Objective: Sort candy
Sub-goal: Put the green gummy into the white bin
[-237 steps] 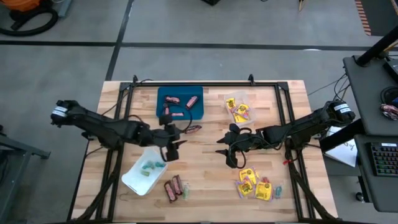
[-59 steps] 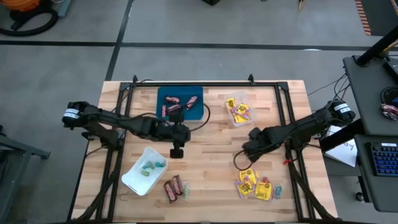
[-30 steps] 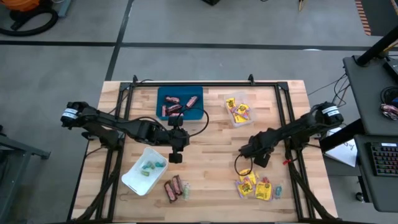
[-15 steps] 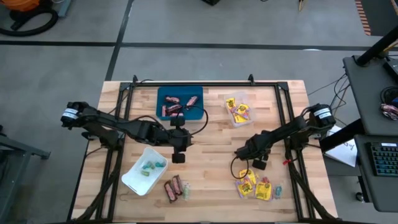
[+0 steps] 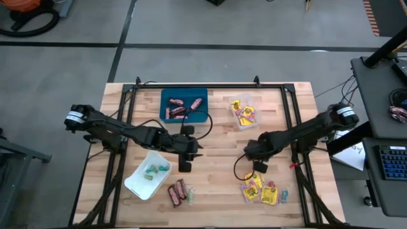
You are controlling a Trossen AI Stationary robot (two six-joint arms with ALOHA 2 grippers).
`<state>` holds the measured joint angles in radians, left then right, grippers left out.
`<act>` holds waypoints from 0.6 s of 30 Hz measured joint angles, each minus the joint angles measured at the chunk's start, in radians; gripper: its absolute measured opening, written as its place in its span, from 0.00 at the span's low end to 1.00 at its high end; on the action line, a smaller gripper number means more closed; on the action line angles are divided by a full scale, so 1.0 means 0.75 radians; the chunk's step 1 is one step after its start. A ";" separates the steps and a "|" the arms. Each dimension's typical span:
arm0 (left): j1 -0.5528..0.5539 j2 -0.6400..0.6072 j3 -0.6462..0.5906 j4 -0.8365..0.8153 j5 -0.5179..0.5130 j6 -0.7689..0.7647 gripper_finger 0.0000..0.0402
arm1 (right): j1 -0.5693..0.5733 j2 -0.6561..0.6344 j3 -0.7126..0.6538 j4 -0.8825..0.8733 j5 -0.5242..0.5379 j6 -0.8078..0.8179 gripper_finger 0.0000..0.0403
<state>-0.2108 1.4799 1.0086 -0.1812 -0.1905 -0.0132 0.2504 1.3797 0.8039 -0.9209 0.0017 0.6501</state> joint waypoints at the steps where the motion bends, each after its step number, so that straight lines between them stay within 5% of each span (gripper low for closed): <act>1: 0.000 0.001 -0.010 0.026 0.000 0.002 0.28 | 0.000 -0.030 -0.003 0.044 0.002 -0.008 0.03; 9: 0.000 0.003 -0.098 0.305 0.005 0.001 0.28 | 0.000 -0.189 -0.035 0.556 0.079 -0.184 0.03; 18: 0.002 0.008 -0.281 0.785 0.152 0.010 0.28 | -0.001 -0.146 -0.038 1.114 0.104 -0.528 0.03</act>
<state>-0.2092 1.4860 0.7979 0.4077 -0.0765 -0.0058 0.2501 1.2698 0.7753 -0.0857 0.0799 0.2542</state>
